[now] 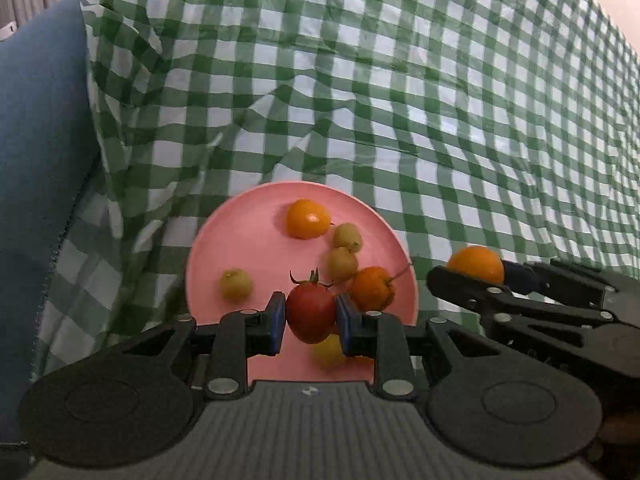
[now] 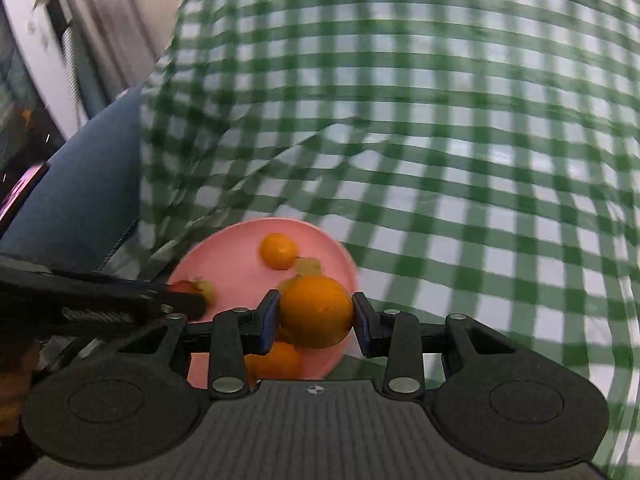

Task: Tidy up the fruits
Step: 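Carry the red tomato and the orange over the pink plate with both tools, then open both tools to drop the fruits onto the plate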

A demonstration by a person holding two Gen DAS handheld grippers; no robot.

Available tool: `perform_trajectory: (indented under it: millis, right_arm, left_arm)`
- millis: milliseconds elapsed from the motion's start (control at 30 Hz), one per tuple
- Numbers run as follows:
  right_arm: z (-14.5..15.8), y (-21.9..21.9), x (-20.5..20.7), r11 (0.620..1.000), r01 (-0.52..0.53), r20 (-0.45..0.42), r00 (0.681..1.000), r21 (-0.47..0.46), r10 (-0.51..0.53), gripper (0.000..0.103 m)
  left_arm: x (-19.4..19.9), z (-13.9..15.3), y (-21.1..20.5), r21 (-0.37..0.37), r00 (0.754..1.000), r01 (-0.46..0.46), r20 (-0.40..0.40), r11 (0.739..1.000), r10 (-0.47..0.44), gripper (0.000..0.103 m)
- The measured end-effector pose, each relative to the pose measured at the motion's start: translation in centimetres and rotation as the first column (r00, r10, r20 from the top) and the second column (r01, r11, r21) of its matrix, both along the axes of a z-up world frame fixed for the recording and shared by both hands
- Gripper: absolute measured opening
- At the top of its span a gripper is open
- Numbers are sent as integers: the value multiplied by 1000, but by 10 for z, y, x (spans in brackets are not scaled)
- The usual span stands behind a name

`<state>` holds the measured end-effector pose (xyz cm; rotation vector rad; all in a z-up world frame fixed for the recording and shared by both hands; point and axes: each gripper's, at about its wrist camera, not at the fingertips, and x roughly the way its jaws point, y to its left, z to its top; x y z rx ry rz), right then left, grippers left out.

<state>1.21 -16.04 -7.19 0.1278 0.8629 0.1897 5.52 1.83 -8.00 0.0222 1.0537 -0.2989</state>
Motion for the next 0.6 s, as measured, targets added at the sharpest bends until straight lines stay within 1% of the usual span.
perform_trajectory:
  millis: [33,67,100,167,233,300,367,400,433,500,533,567,600]
  right_arm:
    - [2,6,3,1000,-13,-16,1000,-17,13,40]
    - [3,9,9,1000,-20,-28,999,-22,19,40]
    - [3,13,16,999,-29,-32,999,-22,29,40]
    - [2,20,29,997,-54,-31,998,-52,52,40]
    - [0,26,37,995,-75,-28,997,-58,74,41]
    - [-2,25,44,997,-65,-16,998,-46,65,42]
    - [-4,19,43,999,-44,-5,999,-30,43,48]
    - [-4,17,45,999,-34,0,999,-13,34,57]
    - [-4,16,43,1000,-18,5,1000,2,18,69]
    - [3,16,31,1000,19,45,999,14,-20,76]
    - [7,19,22,1000,27,67,997,7,-28,79]
    - [10,21,14,999,36,86,996,-2,-36,81]
    - [16,22,1,998,58,115,992,-16,-56,87]
  left_arm:
    - [2,0,2,9,1000,4,2,1000,-4,29]
    - [5,-1,4,33,1000,1,5,999,-2,29]
    - [8,-2,6,40,1000,0,5,999,0,29]
    - [12,-6,8,47,1000,3,11,999,-4,30]
    - [16,-9,11,46,1000,-1,24,999,-1,31]
    - [21,-11,11,69,999,-19,42,997,17,48]
    - [19,-11,19,110,995,-80,74,991,72,84]
    - [17,-10,23,124,992,-98,86,987,88,91]
    - [12,-8,28,107,990,-98,108,989,86,96]
    - [-1,1,36,58,983,-97,162,994,87,97]
    - [-10,6,38,45,979,-102,184,994,92,100]
    - [-17,10,38,46,976,-106,196,993,95,103]
    - [-27,15,37,51,971,-111,217,993,97,103]
